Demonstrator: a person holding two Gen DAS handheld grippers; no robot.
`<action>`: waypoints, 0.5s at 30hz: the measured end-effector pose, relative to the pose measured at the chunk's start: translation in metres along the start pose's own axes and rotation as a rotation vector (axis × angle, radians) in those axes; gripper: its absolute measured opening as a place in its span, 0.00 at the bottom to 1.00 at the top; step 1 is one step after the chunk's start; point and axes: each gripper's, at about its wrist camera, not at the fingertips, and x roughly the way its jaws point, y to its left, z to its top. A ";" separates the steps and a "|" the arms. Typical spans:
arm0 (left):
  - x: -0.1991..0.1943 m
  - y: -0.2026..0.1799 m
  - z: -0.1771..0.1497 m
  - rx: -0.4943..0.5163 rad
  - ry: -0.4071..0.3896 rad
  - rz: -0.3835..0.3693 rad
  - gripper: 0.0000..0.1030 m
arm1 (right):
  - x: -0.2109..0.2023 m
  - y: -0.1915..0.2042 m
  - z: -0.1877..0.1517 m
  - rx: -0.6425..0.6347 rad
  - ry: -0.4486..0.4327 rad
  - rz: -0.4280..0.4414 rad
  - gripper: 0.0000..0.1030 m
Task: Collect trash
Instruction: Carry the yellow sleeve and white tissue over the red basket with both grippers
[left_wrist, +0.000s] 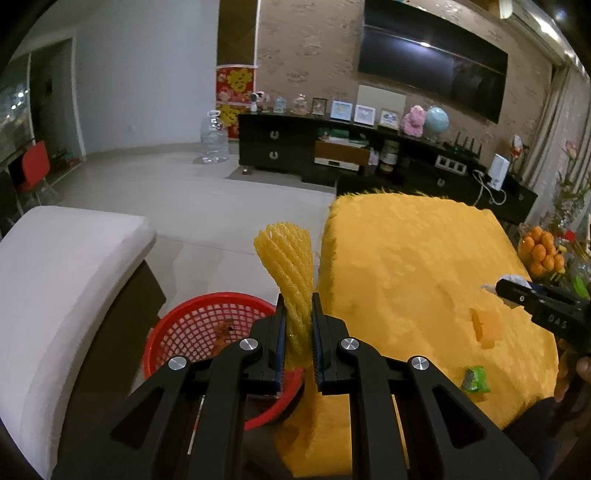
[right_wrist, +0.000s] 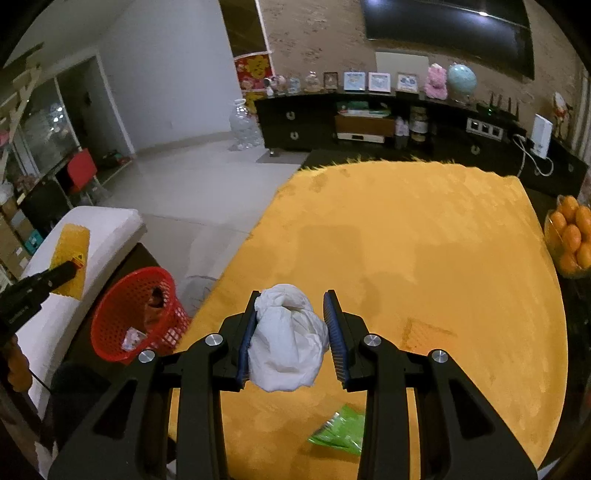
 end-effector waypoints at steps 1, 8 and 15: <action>0.000 0.003 0.000 -0.005 0.002 0.004 0.11 | 0.001 0.003 0.002 -0.005 -0.001 0.005 0.33; 0.003 0.020 -0.002 -0.041 0.016 0.029 0.11 | 0.012 0.025 0.012 -0.037 0.018 0.043 0.33; 0.005 0.038 -0.005 -0.073 0.034 0.050 0.11 | 0.028 0.058 0.017 -0.089 0.046 0.090 0.33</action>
